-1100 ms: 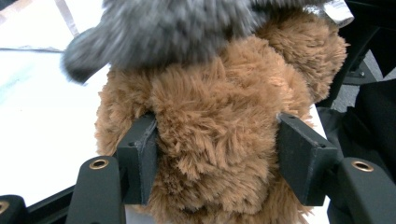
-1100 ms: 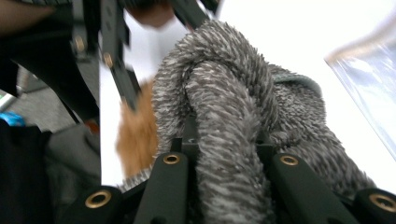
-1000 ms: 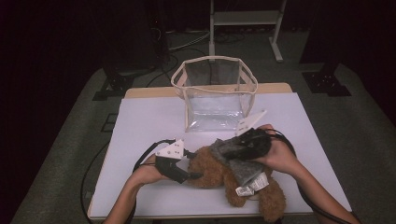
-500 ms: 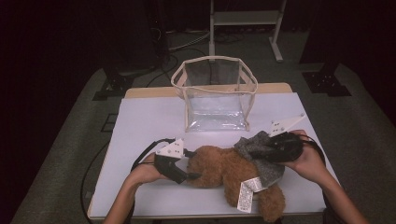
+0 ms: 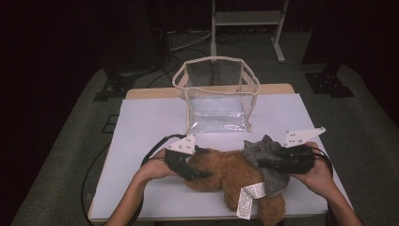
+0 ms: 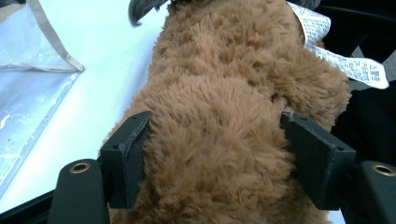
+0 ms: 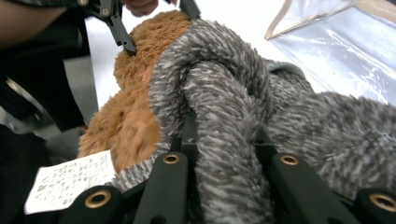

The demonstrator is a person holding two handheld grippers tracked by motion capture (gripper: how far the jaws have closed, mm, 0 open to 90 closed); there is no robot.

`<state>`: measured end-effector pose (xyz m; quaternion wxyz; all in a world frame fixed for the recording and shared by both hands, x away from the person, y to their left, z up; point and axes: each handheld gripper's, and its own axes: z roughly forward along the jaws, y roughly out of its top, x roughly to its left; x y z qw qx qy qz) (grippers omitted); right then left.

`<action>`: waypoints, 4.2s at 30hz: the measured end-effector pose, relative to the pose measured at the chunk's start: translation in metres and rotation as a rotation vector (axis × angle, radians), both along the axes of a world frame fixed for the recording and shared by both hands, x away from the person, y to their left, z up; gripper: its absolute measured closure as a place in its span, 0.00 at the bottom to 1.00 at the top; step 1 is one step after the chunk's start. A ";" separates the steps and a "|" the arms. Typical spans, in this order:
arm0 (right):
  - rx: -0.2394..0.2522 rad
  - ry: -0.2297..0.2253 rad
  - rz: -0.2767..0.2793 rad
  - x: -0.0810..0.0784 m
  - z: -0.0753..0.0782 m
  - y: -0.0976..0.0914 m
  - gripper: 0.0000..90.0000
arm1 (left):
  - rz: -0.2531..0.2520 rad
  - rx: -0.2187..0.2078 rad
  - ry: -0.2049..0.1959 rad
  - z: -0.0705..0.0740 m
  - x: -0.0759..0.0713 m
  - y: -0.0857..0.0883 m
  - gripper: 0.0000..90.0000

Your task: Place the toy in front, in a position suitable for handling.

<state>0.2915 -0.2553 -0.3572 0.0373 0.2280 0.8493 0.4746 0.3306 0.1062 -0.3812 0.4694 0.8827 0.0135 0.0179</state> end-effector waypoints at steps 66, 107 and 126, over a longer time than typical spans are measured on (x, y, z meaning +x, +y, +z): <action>-0.042 0.022 0.204 0.009 -0.008 0.077 0.82 | 0.078 0.119 -0.070 0.017 -0.026 0.056 0.35; -0.072 -0.043 0.087 0.004 -0.005 0.060 0.82 | 0.192 0.097 -0.070 0.008 -0.047 0.080 0.43; -0.053 0.047 0.077 0.004 -0.026 0.039 0.81 | 0.181 0.094 -0.036 0.008 -0.038 0.080 0.33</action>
